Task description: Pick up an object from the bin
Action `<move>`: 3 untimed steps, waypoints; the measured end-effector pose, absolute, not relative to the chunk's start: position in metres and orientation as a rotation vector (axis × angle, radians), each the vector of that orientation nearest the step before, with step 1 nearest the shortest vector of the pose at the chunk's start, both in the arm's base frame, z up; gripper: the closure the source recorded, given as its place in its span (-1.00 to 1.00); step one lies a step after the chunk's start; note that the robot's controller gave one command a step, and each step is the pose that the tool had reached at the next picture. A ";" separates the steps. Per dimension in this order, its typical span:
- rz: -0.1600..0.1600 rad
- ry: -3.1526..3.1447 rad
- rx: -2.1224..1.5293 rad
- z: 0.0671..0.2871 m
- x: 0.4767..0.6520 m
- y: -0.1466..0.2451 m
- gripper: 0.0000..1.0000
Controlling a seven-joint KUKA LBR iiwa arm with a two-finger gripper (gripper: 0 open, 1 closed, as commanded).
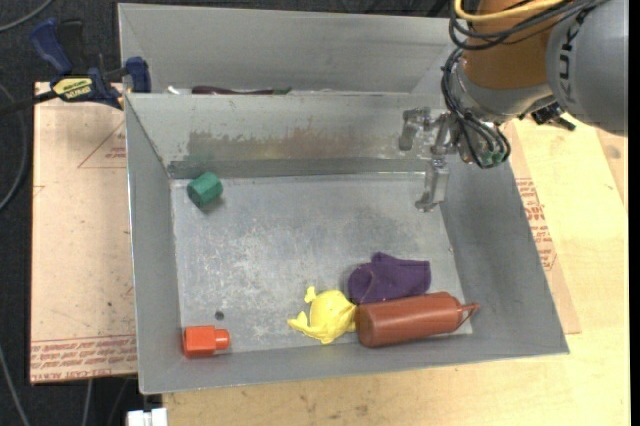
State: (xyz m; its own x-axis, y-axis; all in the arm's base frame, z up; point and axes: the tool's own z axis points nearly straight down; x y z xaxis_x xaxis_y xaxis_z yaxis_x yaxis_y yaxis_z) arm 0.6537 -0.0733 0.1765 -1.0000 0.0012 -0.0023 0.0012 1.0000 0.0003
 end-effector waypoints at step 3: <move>0.008 3.137 -0.218 0.081 0.570 -0.097 -1.00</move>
Offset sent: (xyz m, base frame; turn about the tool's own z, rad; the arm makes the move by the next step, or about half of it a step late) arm -0.0761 -0.0078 -0.0932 -0.2010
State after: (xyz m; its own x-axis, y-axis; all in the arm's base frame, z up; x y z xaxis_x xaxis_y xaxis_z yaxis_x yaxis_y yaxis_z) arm 0.5702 -0.0969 0.0814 -0.9904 -0.1382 0.0022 -0.1382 0.9904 0.0052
